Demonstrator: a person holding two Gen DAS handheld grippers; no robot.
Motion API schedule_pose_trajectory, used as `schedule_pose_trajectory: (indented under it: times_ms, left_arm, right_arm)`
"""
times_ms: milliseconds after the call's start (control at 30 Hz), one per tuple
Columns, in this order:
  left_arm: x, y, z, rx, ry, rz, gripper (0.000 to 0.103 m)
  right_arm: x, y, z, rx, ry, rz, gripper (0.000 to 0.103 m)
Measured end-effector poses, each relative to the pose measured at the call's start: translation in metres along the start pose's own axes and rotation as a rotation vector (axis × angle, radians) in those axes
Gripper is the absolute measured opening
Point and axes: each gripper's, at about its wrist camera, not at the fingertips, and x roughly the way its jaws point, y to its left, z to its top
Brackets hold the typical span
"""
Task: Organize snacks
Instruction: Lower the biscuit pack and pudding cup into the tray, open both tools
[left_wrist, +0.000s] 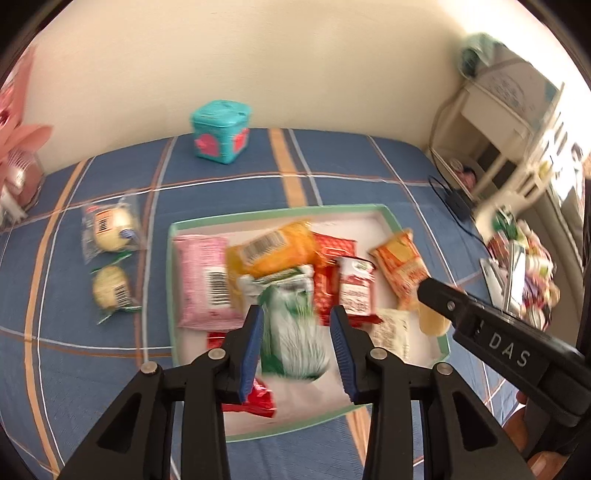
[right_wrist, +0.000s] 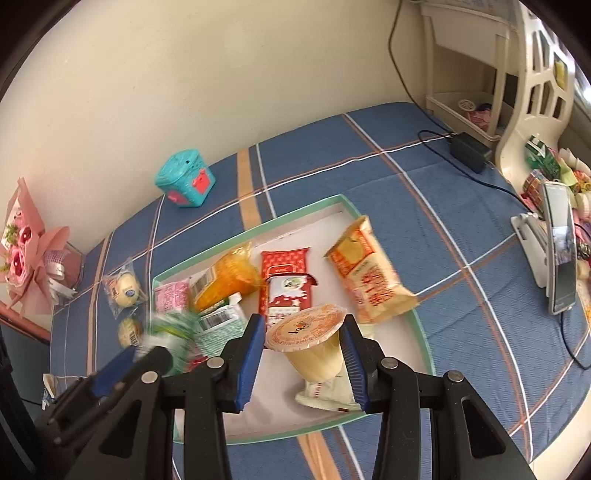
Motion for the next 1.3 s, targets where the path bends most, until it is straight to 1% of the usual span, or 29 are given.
schedule_pose_trajectory:
  times_ms: [133, 300, 533, 833, 1167, 1300]
  left_arm:
    - [0.009, -0.011, -0.002, 0.038, 0.021, 0.018, 0.038]
    - [0.014, -0.007, -0.003, 0.026, 0.035, 0.037, 0.038]
    - [0.021, 0.012, -0.005, -0.025, 0.063, 0.06, 0.038]
    - [0.021, 0.037, -0.005, -0.098, 0.068, 0.074, 0.038]
    - [0.024, 0.056, -0.006, -0.157, 0.085, 0.086, 0.038]
    - [0.027, 0.06, -0.007, -0.17, 0.098, 0.091, 0.038]
  right_arm:
    - [0.002, -0.005, 0.0, 0.003, 0.008, 0.003, 0.044]
    - [0.01, -0.006, -0.003, 0.002, 0.041, 0.01, 0.044]
    - [0.034, 0.003, -0.01, -0.02, 0.115, 0.012, 0.044]
    - [0.052, 0.023, -0.024, -0.076, 0.187, 0.045, 0.044]
    - [0.072, 0.028, -0.032, -0.103, 0.252, 0.015, 0.044]
    - [0.075, 0.028, -0.033, -0.105, 0.261, 0.015, 0.044]
